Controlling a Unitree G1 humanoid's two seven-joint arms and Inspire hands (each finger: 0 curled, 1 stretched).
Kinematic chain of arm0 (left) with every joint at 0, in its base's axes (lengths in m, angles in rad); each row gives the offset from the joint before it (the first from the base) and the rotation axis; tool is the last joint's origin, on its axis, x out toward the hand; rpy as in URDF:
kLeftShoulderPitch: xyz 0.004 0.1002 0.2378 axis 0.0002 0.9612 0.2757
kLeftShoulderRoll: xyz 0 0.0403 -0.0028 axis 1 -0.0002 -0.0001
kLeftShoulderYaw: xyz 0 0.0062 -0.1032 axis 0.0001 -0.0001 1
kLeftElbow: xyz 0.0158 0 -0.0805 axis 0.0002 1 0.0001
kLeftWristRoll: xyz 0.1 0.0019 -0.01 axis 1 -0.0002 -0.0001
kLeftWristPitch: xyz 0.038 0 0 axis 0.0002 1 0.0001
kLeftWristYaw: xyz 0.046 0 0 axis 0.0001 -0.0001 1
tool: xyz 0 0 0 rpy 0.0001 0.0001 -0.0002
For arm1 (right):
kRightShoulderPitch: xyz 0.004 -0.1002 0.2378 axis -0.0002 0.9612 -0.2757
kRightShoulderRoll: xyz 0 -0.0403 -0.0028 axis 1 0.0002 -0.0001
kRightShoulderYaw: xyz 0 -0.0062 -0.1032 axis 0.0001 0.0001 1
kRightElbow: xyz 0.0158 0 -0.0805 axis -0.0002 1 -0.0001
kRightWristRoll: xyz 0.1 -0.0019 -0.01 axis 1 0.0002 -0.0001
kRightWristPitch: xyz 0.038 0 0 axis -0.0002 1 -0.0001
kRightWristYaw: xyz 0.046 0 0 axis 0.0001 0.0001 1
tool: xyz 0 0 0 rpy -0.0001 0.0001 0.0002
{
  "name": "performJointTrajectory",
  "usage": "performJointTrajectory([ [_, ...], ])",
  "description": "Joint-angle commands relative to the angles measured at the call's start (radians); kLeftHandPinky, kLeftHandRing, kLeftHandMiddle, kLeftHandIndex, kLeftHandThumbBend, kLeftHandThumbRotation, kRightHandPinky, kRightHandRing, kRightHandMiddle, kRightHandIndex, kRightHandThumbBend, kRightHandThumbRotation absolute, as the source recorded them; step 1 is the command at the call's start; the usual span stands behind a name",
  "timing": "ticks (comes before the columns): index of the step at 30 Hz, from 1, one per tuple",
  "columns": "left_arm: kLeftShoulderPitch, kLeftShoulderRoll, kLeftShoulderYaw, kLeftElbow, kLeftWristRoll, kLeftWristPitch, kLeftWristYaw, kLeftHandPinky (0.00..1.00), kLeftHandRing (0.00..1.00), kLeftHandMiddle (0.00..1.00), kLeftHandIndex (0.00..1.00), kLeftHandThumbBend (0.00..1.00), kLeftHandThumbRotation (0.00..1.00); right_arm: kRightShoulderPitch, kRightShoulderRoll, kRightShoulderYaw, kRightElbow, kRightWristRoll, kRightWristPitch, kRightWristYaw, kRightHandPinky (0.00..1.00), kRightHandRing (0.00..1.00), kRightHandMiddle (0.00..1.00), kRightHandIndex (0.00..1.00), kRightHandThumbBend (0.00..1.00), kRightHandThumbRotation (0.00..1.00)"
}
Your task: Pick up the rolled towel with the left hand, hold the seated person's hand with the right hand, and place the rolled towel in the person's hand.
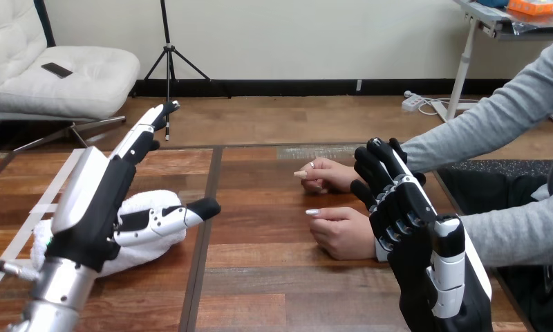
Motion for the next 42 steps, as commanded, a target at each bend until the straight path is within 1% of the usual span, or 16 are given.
performJointTrajectory([
  [1, -0.093, 0.050, -0.020, 0.020, 0.053, 0.035, 0.028, 0.73, 0.87, 0.94, 0.93, 1.00, 0.71, -0.068, 0.008, -0.014, -0.002, 0.000, -0.023, 0.004, 1.00, 1.00, 0.96, 0.95, 0.72, 1.00],
  [4, -0.107, 0.066, -0.030, 0.025, 0.096, 0.061, 0.044, 0.71, 0.86, 0.94, 0.93, 1.00, 0.73, -0.069, 0.007, -0.015, 0.000, 0.001, -0.024, 0.005, 1.00, 1.00, 0.96, 0.95, 0.72, 1.00],
  [9, -0.131, 0.086, -0.045, 0.045, 0.135, 0.085, 0.061, 0.68, 0.85, 0.92, 0.93, 0.99, 0.73, -0.071, 0.008, -0.015, 0.003, 0.008, -0.024, 0.007, 1.00, 0.99, 0.96, 0.95, 0.73, 1.00],
  [14, -0.166, 0.108, -0.063, 0.095, 0.182, 0.079, 0.108, 0.65, 0.82, 0.90, 0.92, 0.97, 0.70, -0.072, 0.008, -0.016, 0.006, 0.014, -0.024, 0.011, 1.00, 0.99, 0.96, 0.95, 0.73, 1.00],
  [19, -0.202, 0.129, -0.085, 0.149, 0.212, 0.081, 0.144, 0.64, 0.81, 0.88, 0.90, 0.96, 0.66, -0.073, 0.011, -0.018, 0.007, 0.013, -0.025, 0.010, 1.00, 0.99, 0.96, 0.95, 0.74, 1.00],
  [21, -0.213, 0.135, -0.092, 0.166, 0.221, 0.085, 0.154, 0.65, 0.81, 0.88, 0.90, 0.97, 0.65, -0.074, 0.011, -0.018, 0.008, 0.012, -0.027, 0.011, 1.00, 0.98, 0.95, 0.95, 0.73, 1.00],
  [24, -0.230, 0.144, -0.105, 0.186, 0.229, 0.106, 0.152, 0.66, 0.82, 0.88, 0.90, 0.97, 0.64, -0.075, 0.009, -0.018, 0.008, 0.011, -0.026, 0.012, 1.00, 0.98, 0.95, 0.95, 0.73, 1.00],
  [26, -0.245, 0.155, -0.120, 0.207, 0.253, 0.116, 0.171, 0.67, 0.82, 0.88, 0.90, 0.98, 0.65, -0.073, 0.008, -0.017, 0.002, 0.009, -0.021, 0.011, 1.00, 0.98, 0.96, 0.95, 0.73, 1.00],
  [31, -0.277, 0.167, -0.147, 0.257, 0.283, 0.136, 0.203, 0.68, 0.82, 0.88, 0.89, 0.98, 0.66, -0.072, 0.009, -0.015, -0.003, 0.005, -0.019, 0.008, 1.00, 0.99, 0.96, 0.95, 0.73, 1.00],
  [33, -0.286, 0.170, -0.157, 0.272, 0.290, 0.144, 0.211, 0.70, 0.82, 0.88, 0.90, 0.98, 0.66, -0.073, 0.009, -0.016, -0.001, 0.003, -0.022, 0.007, 1.00, 0.99, 0.96, 0.95, 0.73, 1.00],
  [39, -0.329, 0.186, -0.199, 0.356, 0.327, 0.147, 0.266, 0.74, 0.84, 0.88, 0.90, 0.97, 0.67, -0.076, 0.012, -0.014, 0.004, 0.002, -0.028, 0.009, 1.00, 0.99, 0.97, 0.96, 0.73, 1.00],
  [42, -0.344, 0.191, -0.217, 0.377, 0.343, 0.163, 0.281, 0.76, 0.85, 0.89, 0.90, 0.97, 0.67, -0.076, 0.013, -0.015, 0.006, 0.002, -0.029, 0.009, 1.00, 0.99, 0.96, 0.95, 0.73, 1.00],
])
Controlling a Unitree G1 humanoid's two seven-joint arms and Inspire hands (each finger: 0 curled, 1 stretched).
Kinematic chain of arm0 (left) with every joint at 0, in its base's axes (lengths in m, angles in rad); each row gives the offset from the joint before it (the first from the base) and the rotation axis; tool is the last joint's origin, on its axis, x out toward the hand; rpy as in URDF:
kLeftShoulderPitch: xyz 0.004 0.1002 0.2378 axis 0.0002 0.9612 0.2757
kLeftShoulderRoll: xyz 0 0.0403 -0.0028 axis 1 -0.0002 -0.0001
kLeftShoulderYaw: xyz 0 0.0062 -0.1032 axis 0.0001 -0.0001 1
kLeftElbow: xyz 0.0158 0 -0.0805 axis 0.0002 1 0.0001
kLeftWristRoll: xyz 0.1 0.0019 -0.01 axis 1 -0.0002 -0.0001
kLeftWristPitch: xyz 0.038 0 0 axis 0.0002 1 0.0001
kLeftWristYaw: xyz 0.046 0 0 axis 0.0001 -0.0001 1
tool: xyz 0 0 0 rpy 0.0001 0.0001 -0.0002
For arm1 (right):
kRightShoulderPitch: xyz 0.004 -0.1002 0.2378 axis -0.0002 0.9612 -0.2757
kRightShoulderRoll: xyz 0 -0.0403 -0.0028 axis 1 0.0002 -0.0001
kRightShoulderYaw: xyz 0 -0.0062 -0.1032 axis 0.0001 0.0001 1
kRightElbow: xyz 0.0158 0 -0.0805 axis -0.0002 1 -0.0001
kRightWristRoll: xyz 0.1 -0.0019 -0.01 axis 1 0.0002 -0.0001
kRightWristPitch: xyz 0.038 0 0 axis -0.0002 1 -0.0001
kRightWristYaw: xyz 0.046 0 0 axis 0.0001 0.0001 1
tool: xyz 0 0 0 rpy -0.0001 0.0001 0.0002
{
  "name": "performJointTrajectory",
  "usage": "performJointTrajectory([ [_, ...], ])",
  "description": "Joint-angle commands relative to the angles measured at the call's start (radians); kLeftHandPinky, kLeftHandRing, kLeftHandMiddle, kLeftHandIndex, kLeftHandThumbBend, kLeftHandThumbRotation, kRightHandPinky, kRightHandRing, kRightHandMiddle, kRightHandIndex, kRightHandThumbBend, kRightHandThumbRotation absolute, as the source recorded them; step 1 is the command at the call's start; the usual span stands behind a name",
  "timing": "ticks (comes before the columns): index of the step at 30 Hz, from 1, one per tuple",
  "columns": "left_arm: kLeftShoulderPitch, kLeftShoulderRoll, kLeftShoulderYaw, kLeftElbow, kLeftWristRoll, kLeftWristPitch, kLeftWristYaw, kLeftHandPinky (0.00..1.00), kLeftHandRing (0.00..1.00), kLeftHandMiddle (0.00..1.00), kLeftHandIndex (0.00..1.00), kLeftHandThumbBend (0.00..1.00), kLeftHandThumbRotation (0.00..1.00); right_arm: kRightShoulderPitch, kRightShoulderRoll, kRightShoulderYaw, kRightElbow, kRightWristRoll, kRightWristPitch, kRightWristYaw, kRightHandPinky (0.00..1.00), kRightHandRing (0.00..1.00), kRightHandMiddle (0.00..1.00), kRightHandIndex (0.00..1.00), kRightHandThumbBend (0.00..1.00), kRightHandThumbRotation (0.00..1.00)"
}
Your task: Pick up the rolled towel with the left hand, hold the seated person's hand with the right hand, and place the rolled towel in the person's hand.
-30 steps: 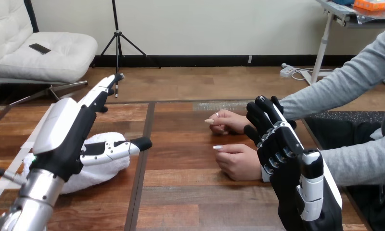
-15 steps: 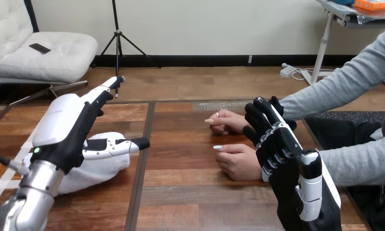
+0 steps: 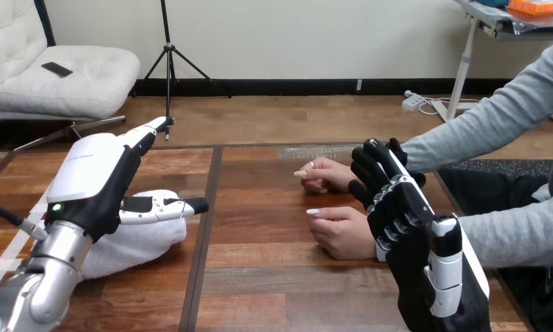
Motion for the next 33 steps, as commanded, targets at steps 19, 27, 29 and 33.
performJointTrajectory([
  [19, -0.199, 0.041, -0.161, 0.221, 0.115, 0.129, 0.128, 0.84, 0.88, 0.91, 0.90, 0.97, 0.66, -0.056, 0.012, -0.013, -0.013, 0.004, -0.029, 0.002, 1.00, 0.99, 0.96, 0.95, 0.73, 1.00],
  [27, -0.230, 0.036, -0.203, 0.277, 0.124, 0.171, 0.128, 0.87, 0.90, 0.93, 0.91, 0.98, 0.68, -0.049, 0.013, -0.014, -0.018, 0.000, -0.030, -0.002, 1.00, 0.98, 0.96, 0.95, 0.73, 1.00],
  [29, -0.232, 0.036, -0.210, 0.276, 0.120, 0.177, 0.126, 0.88, 0.90, 0.93, 0.91, 0.99, 0.68, -0.048, 0.013, -0.014, -0.019, -0.001, -0.031, -0.003, 1.00, 0.98, 0.96, 0.95, 0.73, 1.00],
  [33, -0.245, 0.031, -0.229, 0.313, 0.119, 0.185, 0.134, 0.88, 0.91, 0.93, 0.91, 1.00, 0.68, -0.045, 0.013, -0.015, -0.021, -0.002, -0.032, -0.006, 1.00, 0.98, 0.95, 0.95, 0.72, 1.00],
])
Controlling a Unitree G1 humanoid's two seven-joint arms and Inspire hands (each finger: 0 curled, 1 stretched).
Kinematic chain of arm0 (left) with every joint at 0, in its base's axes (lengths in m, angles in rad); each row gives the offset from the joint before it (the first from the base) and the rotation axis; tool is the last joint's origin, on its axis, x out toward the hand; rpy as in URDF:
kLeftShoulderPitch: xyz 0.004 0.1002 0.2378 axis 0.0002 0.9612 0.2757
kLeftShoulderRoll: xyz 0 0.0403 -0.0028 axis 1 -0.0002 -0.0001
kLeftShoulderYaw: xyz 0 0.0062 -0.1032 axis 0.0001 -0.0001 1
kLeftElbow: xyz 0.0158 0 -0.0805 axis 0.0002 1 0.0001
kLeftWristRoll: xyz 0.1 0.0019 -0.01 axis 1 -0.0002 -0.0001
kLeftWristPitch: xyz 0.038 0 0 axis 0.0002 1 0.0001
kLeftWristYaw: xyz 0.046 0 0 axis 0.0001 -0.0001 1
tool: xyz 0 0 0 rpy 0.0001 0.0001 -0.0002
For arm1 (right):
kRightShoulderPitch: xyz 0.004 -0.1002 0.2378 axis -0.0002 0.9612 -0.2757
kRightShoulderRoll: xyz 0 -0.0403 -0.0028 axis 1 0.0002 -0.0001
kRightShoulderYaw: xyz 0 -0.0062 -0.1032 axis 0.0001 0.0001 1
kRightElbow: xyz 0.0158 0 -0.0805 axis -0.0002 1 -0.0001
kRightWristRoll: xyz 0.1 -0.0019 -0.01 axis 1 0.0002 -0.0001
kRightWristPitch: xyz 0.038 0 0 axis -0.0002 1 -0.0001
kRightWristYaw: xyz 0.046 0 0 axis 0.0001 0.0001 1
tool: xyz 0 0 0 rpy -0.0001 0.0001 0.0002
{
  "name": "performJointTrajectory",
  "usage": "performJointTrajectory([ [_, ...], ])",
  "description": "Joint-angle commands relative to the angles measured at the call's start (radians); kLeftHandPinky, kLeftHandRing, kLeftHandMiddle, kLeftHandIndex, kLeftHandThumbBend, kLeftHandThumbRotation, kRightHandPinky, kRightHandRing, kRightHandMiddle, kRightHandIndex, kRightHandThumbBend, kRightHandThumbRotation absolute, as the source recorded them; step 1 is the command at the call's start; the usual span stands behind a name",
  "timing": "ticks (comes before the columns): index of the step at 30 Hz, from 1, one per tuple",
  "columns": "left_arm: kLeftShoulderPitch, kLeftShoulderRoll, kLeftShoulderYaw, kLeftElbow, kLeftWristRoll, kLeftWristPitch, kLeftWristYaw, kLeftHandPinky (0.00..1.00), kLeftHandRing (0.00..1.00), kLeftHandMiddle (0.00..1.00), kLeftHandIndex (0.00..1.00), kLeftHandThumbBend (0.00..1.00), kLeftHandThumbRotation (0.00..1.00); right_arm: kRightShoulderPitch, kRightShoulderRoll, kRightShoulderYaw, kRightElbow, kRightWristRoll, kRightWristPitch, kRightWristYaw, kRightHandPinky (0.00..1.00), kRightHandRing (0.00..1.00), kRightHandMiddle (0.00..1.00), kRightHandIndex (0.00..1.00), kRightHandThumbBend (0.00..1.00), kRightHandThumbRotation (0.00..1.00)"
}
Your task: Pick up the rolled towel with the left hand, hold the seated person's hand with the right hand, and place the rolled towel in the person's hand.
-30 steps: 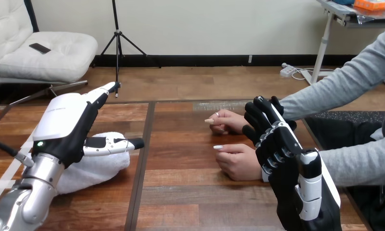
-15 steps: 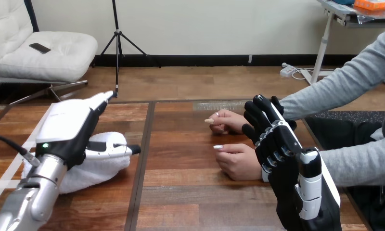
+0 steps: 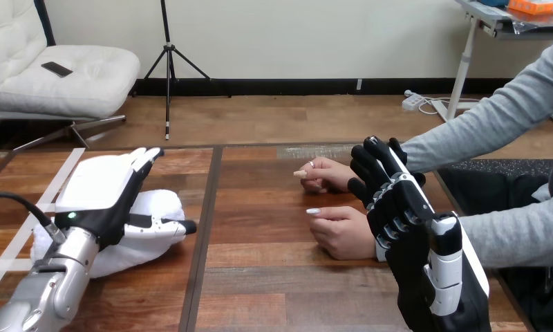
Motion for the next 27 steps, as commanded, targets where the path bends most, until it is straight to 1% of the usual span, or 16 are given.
performJointTrajectory([
  [1, -0.103, 0.022, -0.029, 0.033, 0.001, 0.014, 0.025, 0.88, 0.91, 0.93, 0.92, 1.00, 0.69, -0.040, 0.013, -0.014, -0.021, -0.001, -0.031, -0.005, 1.00, 0.98, 0.95, 0.95, 0.72, 1.00],
  [5, -0.111, 0.020, -0.045, 0.047, 0.001, 0.030, 0.018, 0.90, 0.92, 0.94, 0.93, 1.00, 0.71, -0.037, 0.014, -0.014, -0.027, -0.004, -0.028, -0.011, 1.00, 0.97, 0.95, 0.94, 0.72, 1.00],
  [12, -0.126, 0.014, -0.071, 0.069, 0.000, 0.073, -0.012, 0.92, 0.94, 0.97, 0.95, 1.00, 0.74, -0.036, 0.013, -0.013, -0.028, -0.003, -0.030, -0.011, 1.00, 0.97, 0.95, 0.94, 0.72, 1.00],
  [17, -0.135, 0.015, -0.090, 0.076, 0.000, 0.097, -0.027, 0.93, 0.95, 0.97, 0.96, 1.00, 0.74, -0.033, 0.011, -0.013, -0.032, -0.008, -0.027, -0.017, 1.00, 0.96, 0.94, 0.94, 0.73, 1.00],
  [27, -0.154, 0.012, -0.121, 0.130, -0.006, 0.114, -0.024, 0.93, 0.96, 0.97, 0.96, 1.00, 0.71, -0.032, 0.009, -0.013, -0.033, -0.015, -0.033, -0.018, 1.00, 0.96, 0.94, 0.93, 0.72, 1.00],
])
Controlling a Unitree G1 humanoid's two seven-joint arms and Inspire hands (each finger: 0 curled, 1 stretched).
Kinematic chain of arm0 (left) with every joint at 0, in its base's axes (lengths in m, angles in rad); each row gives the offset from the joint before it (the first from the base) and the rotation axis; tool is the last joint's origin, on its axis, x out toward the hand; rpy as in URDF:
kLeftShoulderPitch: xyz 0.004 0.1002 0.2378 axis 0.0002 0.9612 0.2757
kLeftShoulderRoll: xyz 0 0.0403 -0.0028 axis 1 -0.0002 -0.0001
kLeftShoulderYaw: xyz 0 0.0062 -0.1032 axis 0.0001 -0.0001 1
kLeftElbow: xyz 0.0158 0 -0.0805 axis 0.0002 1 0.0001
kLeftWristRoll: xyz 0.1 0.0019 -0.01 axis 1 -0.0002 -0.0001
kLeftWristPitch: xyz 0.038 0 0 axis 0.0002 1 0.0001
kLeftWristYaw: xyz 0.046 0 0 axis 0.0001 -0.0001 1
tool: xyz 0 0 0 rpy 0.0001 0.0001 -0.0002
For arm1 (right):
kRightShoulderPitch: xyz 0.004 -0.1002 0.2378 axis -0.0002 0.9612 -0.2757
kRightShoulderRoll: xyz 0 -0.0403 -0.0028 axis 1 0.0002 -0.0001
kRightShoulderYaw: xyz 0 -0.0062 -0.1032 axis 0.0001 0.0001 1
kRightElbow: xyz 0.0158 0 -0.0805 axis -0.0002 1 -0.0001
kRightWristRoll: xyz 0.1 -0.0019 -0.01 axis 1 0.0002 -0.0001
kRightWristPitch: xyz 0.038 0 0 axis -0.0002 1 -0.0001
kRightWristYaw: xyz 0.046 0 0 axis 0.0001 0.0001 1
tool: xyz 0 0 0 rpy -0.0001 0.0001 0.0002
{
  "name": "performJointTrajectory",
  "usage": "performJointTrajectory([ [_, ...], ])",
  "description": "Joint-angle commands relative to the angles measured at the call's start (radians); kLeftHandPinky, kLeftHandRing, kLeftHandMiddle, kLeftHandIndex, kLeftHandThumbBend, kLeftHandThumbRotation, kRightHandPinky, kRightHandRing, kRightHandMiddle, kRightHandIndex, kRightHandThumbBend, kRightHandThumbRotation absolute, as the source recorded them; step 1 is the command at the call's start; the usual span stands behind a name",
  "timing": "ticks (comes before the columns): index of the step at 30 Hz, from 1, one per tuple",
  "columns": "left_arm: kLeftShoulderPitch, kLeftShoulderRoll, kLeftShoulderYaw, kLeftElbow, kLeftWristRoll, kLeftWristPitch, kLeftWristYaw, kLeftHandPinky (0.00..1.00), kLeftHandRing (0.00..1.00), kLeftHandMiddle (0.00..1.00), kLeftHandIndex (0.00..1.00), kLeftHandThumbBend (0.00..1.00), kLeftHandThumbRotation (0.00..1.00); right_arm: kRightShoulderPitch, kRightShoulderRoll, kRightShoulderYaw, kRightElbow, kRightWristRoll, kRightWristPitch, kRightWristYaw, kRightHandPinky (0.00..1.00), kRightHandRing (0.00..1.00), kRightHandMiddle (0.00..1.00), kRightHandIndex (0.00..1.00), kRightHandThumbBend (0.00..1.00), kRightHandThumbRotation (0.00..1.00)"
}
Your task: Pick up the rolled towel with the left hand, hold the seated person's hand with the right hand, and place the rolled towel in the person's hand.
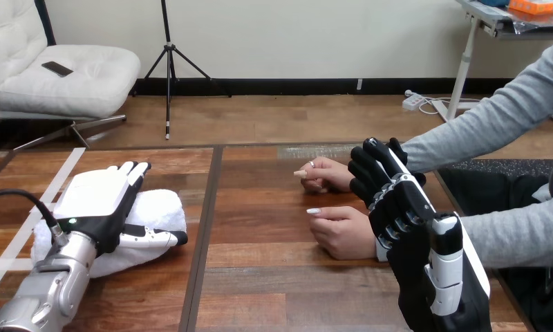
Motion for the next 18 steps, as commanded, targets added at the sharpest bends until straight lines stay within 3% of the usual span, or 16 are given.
performJointTrajectory([
  [1, -0.091, 0.013, -0.020, 0.022, -0.004, 0.009, 0.006, 0.93, 0.95, 0.97, 0.96, 1.00, 0.71, -0.034, 0.009, -0.014, -0.033, -0.006, -0.031, -0.007, 1.00, 0.96, 0.94, 0.93, 0.72, 1.00],
  [18, -0.114, 0.013, -0.053, 0.092, -0.011, 0.021, 0.010, 0.92, 0.94, 0.97, 0.96, 1.00, 0.66, -0.033, 0.005, -0.015, -0.043, 0.001, -0.024, -0.005, 1.00, 0.95, 0.93, 0.93, 0.73, 1.00],
])
